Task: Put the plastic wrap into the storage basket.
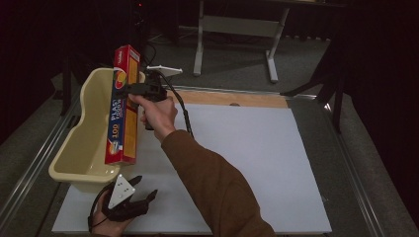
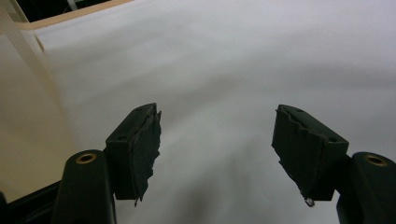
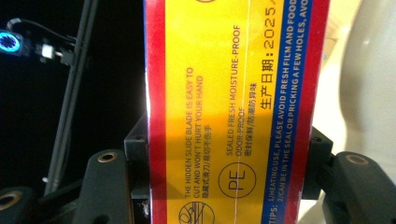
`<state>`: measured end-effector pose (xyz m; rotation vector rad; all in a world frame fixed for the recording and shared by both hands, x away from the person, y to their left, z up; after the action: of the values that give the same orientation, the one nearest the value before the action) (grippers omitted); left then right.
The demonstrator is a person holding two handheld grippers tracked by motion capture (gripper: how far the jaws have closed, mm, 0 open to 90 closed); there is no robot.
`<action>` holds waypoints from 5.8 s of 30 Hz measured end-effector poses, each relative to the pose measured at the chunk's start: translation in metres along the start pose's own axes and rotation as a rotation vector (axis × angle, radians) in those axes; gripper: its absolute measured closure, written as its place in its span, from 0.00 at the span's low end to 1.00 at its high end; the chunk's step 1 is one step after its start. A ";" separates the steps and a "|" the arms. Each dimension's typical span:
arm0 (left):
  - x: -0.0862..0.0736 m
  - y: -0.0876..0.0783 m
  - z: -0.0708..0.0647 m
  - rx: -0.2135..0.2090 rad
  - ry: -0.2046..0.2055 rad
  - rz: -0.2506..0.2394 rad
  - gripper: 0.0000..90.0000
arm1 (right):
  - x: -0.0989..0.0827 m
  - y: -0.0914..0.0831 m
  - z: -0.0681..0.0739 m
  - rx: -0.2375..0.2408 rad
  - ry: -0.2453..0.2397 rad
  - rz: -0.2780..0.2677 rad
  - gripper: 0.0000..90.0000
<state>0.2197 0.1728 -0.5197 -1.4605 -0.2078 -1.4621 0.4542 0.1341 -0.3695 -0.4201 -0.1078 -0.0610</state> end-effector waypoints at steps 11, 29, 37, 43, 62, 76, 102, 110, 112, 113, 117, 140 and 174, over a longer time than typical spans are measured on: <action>0.000 0.000 0.001 -0.002 -0.003 -0.006 0.36 | -0.002 0.013 0.009 0.082 0.053 -0.044 0.44; 0.000 -0.001 0.002 -0.001 -0.007 -0.011 0.35 | -0.009 0.046 -0.010 0.002 0.086 -0.083 0.44; 0.000 -0.001 0.002 0.005 -0.009 -0.009 0.35 | -0.015 0.057 -0.015 -0.024 0.104 -0.082 0.44; -0.001 -0.002 0.003 0.011 -0.016 -0.007 0.35 | -0.023 0.062 -0.021 -0.068 0.108 -0.065 0.44; -0.001 -0.002 0.004 0.008 -0.015 -0.001 0.35 | -0.021 0.066 -0.038 -0.182 0.198 -0.063 0.43; -0.001 -0.002 0.003 0.006 -0.015 -0.002 0.36 | -0.023 0.069 -0.039 -0.256 0.184 -0.054 0.41; -0.002 -0.002 0.003 0.014 -0.012 0.002 0.35 | -0.031 0.063 -0.031 -0.335 -0.002 0.038 0.40; -0.001 -0.002 0.003 0.019 -0.009 0.000 0.35 | -0.033 0.051 -0.027 -0.333 -0.175 0.095 0.38; -0.001 -0.002 0.003 0.020 -0.008 -0.001 0.34 | -0.033 0.044 -0.024 -0.314 -0.251 0.065 0.34; -0.001 -0.002 0.003 0.020 -0.008 -0.001 0.34 | -0.034 0.041 -0.023 -0.311 -0.287 0.052 0.34; -0.001 -0.002 0.003 0.021 -0.007 0.001 0.34 | -0.038 0.030 -0.021 -0.264 -0.397 0.027 0.29; 0.001 -0.001 0.002 0.020 -0.003 0.002 0.34 | -0.062 -0.082 -0.073 -0.408 -0.792 -0.079 0.16; 0.001 0.000 0.002 0.028 -0.008 0.004 0.33 | -0.155 -0.299 -0.246 -0.615 -0.764 -0.373 0.21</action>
<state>0.2216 0.1736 -0.5180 -1.4435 -0.2287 -1.4453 0.2985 -0.2332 -0.4906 -1.0201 -0.9377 -0.3042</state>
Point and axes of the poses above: each handheld gripper's, and its own axes: y roughly forward along the jaws, x roughly out of its top, z roughly to its left, the point moved 4 cm from there along y, roughly forward along the jaws, and after that the axes turned 14 degrees about y, right-handed, at the moved point
